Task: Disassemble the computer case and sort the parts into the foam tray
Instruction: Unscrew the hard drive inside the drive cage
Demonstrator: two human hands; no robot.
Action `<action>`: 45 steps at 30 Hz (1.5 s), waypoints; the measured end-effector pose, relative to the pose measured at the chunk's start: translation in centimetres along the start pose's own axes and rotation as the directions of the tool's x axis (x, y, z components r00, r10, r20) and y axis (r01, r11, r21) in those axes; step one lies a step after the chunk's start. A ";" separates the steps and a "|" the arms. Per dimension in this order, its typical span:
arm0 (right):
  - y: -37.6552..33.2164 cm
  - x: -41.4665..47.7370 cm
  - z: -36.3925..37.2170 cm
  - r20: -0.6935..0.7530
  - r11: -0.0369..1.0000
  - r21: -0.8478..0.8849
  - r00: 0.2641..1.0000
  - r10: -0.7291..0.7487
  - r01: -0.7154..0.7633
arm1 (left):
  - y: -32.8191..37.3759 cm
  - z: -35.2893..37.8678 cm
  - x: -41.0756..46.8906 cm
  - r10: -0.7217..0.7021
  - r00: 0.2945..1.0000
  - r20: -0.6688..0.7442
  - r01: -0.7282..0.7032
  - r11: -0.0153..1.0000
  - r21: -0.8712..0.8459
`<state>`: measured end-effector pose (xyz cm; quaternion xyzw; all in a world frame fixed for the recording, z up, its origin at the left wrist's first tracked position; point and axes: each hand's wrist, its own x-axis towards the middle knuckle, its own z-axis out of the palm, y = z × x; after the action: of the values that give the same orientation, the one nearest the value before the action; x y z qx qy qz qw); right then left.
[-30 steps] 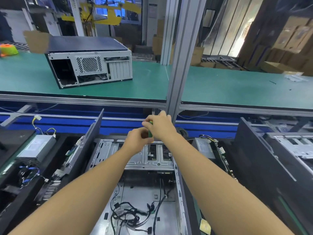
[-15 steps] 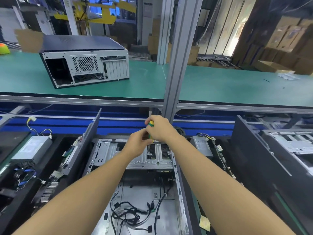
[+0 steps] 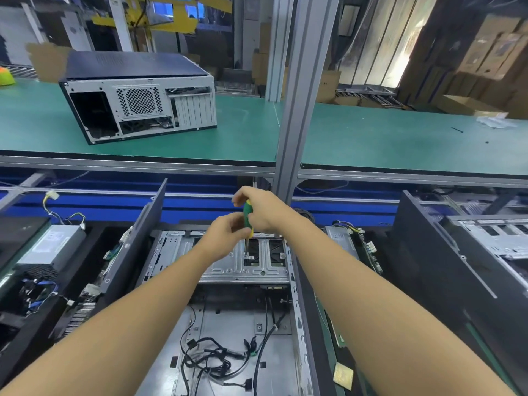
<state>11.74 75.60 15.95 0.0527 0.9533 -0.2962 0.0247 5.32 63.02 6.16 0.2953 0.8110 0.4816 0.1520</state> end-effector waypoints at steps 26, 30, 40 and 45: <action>0.7 0.4 1.8 -0.208 0.955 -0.199 0.962 0.178 -0.220 | 0.2 1.4 0.3 0.182 0.983 -0.015 -0.179 0.977 0.118; 0.1 0.5 2.3 -0.166 0.988 -0.104 0.981 0.099 -0.117 | -0.2 1.1 0.4 0.085 0.992 -0.095 -0.080 0.995 0.060; -0.2 0.5 2.5 -0.132 0.984 -0.132 0.986 0.098 -0.115 | -0.7 0.3 -0.1 0.019 0.991 -0.131 -0.017 1.000 0.014; -0.3 0.7 2.3 -0.234 0.977 -0.176 0.969 0.079 -0.122 | -0.5 0.9 0.5 -0.024 0.999 -0.030 0.023 1.000 -0.019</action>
<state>11.08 74.09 14.13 0.1319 0.9698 -0.1950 -0.0637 5.25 63.76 5.25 0.2770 0.8120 0.4918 0.1482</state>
